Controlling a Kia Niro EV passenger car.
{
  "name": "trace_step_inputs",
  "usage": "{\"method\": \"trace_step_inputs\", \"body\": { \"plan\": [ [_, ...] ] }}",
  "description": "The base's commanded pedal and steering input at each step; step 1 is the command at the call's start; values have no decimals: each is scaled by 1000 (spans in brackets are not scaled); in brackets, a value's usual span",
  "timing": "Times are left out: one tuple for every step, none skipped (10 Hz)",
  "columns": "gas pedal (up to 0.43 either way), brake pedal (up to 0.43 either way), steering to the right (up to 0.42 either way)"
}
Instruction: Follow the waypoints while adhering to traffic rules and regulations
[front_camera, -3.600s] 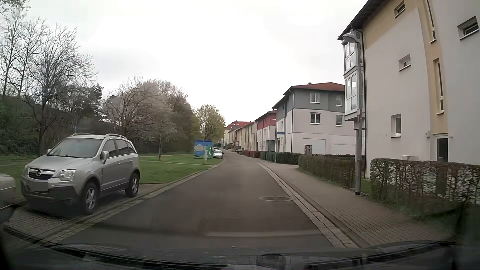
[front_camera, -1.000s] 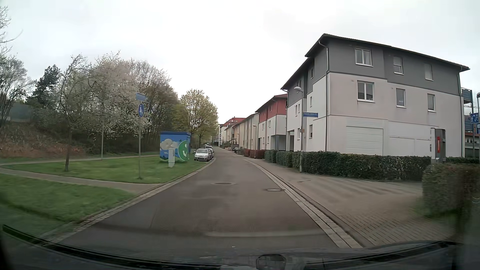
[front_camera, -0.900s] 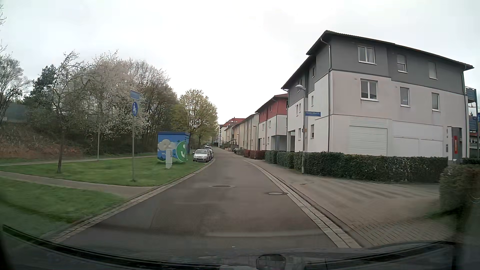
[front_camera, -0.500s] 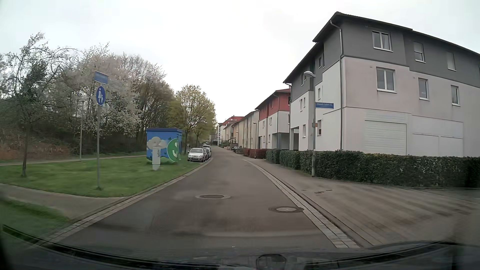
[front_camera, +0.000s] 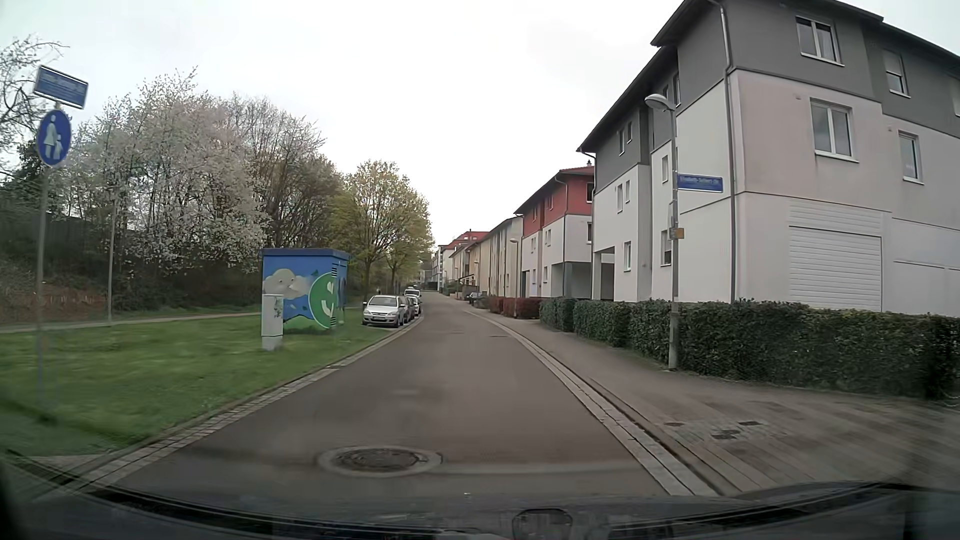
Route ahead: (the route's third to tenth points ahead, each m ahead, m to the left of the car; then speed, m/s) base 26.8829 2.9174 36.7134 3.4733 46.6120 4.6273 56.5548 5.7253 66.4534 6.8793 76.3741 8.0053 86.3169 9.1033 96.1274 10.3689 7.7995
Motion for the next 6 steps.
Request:
{"method": "trace_step_inputs", "body": {
  "plan": [
    [118, 0, -5],
    [118, 0, -6],
    [118, 0, -6],
    [118, 0, -7],
    [118, 0, -7],
    [110, 0, -7]
  ]
}}
